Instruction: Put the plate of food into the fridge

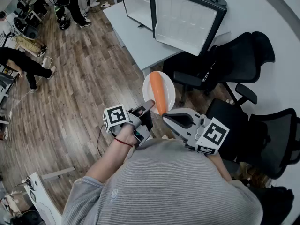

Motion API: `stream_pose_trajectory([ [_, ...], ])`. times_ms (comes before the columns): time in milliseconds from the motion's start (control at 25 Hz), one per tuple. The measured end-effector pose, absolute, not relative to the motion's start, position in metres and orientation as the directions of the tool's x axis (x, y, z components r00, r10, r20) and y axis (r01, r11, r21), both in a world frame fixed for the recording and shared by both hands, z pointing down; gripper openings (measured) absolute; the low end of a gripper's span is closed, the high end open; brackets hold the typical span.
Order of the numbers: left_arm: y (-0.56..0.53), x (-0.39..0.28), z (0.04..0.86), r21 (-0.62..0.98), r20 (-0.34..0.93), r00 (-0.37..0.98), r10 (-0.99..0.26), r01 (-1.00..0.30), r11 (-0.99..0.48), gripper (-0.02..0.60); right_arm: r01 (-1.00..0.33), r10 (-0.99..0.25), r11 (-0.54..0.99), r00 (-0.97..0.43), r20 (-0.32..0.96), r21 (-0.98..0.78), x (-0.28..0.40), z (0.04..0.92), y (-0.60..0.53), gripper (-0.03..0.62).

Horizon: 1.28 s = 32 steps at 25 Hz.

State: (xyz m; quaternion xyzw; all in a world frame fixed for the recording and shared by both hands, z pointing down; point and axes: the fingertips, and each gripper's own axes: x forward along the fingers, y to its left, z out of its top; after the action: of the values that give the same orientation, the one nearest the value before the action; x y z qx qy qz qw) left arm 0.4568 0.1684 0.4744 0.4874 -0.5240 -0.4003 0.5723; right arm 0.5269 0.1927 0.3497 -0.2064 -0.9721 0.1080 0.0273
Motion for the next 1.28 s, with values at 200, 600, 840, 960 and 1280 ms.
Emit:
stream_pose_trajectory([
  [200,0.171,0.459,0.472,0.978,0.208,0.132,-0.969,-0.052,0.202,0.034,0.391,0.404,0.892,-0.915,0.012,-0.227,0.528,0.349,0.193,0.012],
  [600,0.171,0.459,0.472,0.977,0.212,0.124,-0.969,-0.053,0.207,0.034,0.397,0.41,0.887,-0.912,0.01,-0.234,0.531,0.35,0.191,0.012],
  [840,0.17,0.46,0.471,0.977,0.21,0.124,-0.97,-0.056,0.204,0.034,0.388,0.399,0.886,-0.917,-0.007,-0.254,0.532,0.35,0.186,0.012],
  [960,0.17,0.461,0.469,0.978,0.206,0.123,-0.971,-0.056,0.201,0.034,0.387,0.394,0.884,-0.919,-0.028,-0.263,0.533,0.346,0.184,0.014],
  [1280,0.168,0.461,0.47,0.978,0.204,0.121,-0.971,-0.057,0.198,0.034,0.392,0.398,0.875,-0.917,-0.039,-0.283,0.535,0.347,0.179,0.014],
])
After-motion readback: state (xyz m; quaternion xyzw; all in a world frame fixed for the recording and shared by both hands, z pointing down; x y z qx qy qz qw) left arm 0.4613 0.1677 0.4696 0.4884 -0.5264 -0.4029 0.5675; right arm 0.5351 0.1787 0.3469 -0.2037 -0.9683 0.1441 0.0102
